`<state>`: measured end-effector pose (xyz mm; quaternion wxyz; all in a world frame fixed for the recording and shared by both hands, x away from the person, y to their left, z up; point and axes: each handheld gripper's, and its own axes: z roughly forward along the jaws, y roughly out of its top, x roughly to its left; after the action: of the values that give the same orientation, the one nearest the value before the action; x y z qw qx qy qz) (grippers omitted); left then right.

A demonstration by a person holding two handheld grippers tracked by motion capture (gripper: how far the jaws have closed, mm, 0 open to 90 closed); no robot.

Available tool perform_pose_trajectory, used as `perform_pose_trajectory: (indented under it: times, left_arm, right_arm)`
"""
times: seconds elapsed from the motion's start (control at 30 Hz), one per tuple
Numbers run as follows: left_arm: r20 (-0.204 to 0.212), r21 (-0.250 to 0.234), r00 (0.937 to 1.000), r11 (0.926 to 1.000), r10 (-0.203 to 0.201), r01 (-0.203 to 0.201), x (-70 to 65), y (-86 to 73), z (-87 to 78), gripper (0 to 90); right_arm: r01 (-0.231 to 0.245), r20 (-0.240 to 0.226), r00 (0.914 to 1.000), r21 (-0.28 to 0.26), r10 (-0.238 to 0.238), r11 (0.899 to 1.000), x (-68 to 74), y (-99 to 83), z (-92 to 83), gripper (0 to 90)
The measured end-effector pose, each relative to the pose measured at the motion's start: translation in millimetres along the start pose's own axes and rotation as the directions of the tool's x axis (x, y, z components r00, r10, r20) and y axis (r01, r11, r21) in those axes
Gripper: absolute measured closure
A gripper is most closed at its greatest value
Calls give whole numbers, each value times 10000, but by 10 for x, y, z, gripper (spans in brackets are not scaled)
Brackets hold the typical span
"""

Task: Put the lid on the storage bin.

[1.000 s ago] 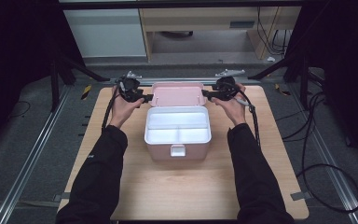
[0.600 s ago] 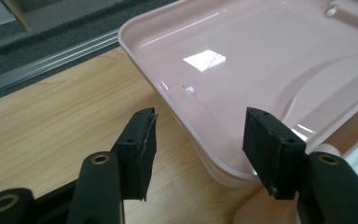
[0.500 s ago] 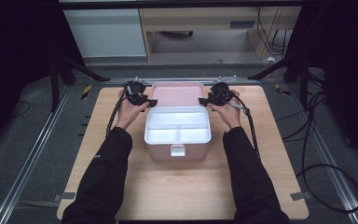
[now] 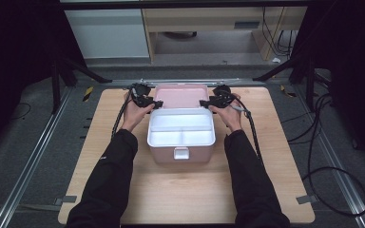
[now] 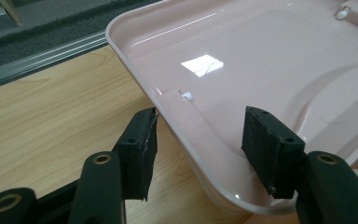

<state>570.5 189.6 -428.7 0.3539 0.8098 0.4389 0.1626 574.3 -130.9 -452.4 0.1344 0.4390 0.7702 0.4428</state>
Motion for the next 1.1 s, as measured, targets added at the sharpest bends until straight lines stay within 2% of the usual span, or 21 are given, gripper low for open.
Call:
perform_pose_trajectory:
  times: [0.03,0.17,0.33,0.43,0.5,0.73,0.93,1.1]
  left_arm:
    - [178,-23,9997,9999,-159,159,16,-5,6,449]
    - [505,-137,9981,9993,-341,349,60,-24,4,462]
    - [472,-329,9986,9992,-221,237,70,-10,-50,504]
    - [507,-746,9985,9969,-222,259,70,15,-128,527]
    - [547,-1059,9984,9942,-147,205,72,33,-190,543]
    - [665,-1816,9977,9834,107,16,40,90,-408,564]
    - [643,-1987,9972,9797,391,-256,-27,107,-566,570]
    - [501,-2082,9969,9769,603,-486,-71,114,-657,572]
  right_arm:
    - [-72,-20,10000,-6,72,10000,-4,-2,8,450]
    - [-149,-44,9999,-1,149,9999,-9,3,10,467]
    - [-105,-99,9999,-59,105,9999,-14,36,-51,494]
    - [-124,-114,9999,-303,121,9995,4,67,-107,500]
    - [-69,-92,9999,-808,62,9967,25,106,-179,505]
    - [124,-179,9997,-1476,-152,9890,75,180,-341,507]
    - [481,-86,9987,-1875,-506,9811,150,230,-494,511]
    - [732,21,9972,-1940,-742,9783,215,255,-581,512]
